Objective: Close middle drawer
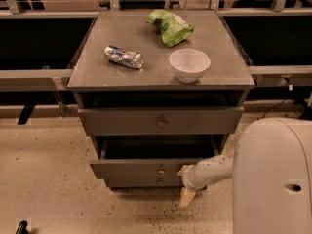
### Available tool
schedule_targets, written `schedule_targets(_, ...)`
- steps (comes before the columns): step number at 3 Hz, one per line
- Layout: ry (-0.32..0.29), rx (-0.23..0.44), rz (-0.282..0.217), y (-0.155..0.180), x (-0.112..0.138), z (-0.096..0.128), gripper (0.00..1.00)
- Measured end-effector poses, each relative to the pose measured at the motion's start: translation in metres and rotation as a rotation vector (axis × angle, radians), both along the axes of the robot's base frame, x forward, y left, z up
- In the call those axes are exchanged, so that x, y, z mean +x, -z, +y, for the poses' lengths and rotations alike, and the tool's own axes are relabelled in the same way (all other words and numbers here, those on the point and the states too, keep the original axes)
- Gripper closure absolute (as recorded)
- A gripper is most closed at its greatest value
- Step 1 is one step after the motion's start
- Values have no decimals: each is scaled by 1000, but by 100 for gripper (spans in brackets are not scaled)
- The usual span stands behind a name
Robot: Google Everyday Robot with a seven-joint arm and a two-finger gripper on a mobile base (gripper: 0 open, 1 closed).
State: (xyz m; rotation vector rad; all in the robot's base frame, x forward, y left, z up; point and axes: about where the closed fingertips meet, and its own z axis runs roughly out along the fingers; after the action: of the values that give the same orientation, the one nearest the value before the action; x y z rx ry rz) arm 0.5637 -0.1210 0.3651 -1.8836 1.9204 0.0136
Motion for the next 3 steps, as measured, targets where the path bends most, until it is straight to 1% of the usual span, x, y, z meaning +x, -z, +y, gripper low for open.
schedule_targets(1,0,0,0,0,0,0,0)
schedule_targets(2,0,0,0,0,-4,1,14)
schedule_targets(3,0,0,0,0,-7,2,37)
